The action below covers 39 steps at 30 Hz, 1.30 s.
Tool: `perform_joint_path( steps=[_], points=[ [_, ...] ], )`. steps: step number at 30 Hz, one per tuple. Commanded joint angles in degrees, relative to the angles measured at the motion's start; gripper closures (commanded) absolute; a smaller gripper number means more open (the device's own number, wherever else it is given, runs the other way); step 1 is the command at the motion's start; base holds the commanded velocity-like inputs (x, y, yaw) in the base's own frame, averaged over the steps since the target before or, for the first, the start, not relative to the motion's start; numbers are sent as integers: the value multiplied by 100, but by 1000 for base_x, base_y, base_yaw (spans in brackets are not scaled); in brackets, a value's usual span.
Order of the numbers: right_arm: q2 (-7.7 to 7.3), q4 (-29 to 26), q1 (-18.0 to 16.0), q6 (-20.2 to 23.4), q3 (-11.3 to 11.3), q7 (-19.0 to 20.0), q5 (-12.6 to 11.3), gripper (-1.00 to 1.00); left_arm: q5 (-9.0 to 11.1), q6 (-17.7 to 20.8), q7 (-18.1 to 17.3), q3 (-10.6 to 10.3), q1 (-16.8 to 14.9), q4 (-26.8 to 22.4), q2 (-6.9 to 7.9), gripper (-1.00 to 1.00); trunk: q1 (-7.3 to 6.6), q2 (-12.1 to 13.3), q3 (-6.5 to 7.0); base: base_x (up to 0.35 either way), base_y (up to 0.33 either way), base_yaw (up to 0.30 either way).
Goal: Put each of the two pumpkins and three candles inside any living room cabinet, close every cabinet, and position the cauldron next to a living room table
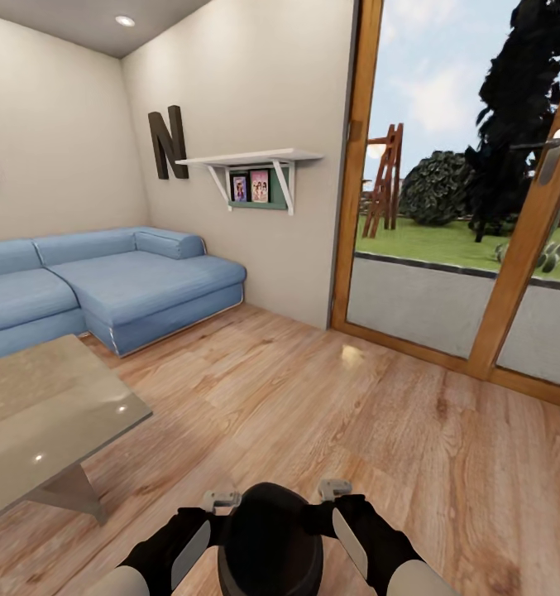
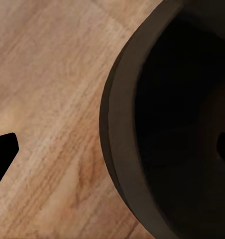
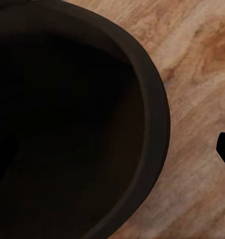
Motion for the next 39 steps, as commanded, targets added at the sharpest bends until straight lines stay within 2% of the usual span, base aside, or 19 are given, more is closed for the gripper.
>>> perform_joint_path(
  steps=[1,15,19,29,39],
  points=[
    [-4,-7,-4,24,22,-11,-40,-100,63,15,51,-43,-4,-12,5,-100,-1,-3,-6,2,1,0],
    [-4,-5,-4,24,22,-11,-36,-100,67,-2,50,-74,-2,-14,5,-100,32,-20,-294,0,0,0],
    [-4,-5,-3,24,22,-11,-35,-100,70,-104,51,-148,-2,-14,5,-100,43,-25,-382,0,0,0],
    [-4,-5,-2,26,22,-30,-32,-100,70,-211,50,-166,-2,-23,5,-100,68,-39,-604,0,0,0],
    [-12,-5,-2,28,-2,-213,-36,-100,70,-259,51,-166,-2,-55,5,-100,68,-39,-604,0,0,0]
  ],
)
